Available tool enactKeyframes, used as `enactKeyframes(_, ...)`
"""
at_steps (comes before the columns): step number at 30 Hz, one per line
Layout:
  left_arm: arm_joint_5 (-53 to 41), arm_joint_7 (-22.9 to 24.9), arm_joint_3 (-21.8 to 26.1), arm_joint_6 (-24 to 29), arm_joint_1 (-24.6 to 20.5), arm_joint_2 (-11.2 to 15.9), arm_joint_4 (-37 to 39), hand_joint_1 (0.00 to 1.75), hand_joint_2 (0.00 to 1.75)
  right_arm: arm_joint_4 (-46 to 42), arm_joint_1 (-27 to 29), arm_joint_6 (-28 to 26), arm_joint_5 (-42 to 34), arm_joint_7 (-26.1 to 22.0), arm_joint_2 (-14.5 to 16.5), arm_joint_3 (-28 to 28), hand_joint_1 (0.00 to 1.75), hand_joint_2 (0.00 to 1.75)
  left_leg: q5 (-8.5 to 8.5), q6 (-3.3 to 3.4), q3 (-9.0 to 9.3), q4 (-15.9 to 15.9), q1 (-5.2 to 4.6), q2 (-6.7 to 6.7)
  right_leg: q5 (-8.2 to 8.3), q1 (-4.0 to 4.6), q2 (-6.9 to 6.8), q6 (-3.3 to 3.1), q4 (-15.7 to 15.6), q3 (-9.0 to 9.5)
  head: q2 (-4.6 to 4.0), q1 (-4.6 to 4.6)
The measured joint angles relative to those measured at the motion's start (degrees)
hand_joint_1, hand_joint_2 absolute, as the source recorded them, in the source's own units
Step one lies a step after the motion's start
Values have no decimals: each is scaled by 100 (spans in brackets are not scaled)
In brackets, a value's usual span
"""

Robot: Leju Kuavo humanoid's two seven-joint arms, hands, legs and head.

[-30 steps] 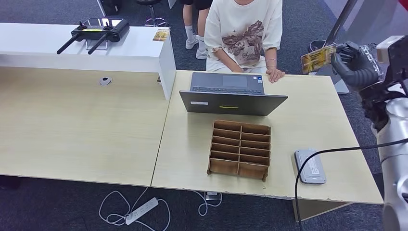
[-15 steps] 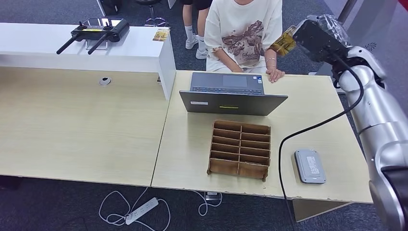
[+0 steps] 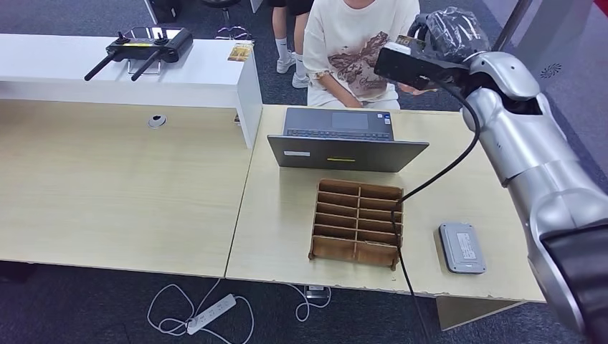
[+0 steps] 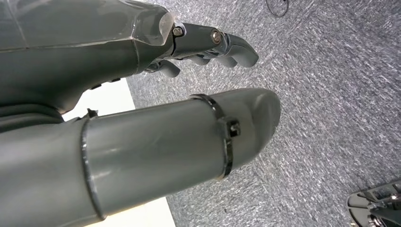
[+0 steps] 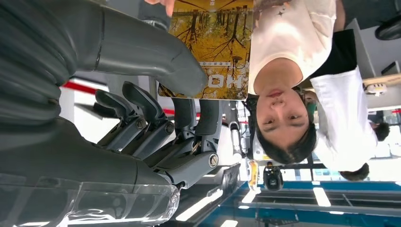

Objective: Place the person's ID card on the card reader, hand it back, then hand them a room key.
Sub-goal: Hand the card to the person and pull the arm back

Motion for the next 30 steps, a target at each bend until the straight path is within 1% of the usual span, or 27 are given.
enactKeyframes(7,-9,-35,0,-18,13,5,0,0,0,363,-165,13,648,29,305,302,175,175,0,0,0,0,0,-1,0,0,0,0,0,0,0,0)
enactKeyframes(13,-91,-37,0,-43,16,7,0,0,0,651,-247,2,1052,167,454,514,175,175,1,0,0,0,0,-1,0,0,-1,0,-1,0,0,0)
enactKeyframes(29,-124,-39,0,-38,23,4,0,0,0,1162,-331,4,1210,326,599,657,175,175,2,2,0,0,0,-1,0,0,0,0,-1,0,0,-1)
enactKeyframes(30,-124,-39,0,-38,23,4,0,0,0,1175,-331,3,1211,330,601,661,161,175,2,2,0,0,0,-1,0,0,0,0,-1,0,0,-1)
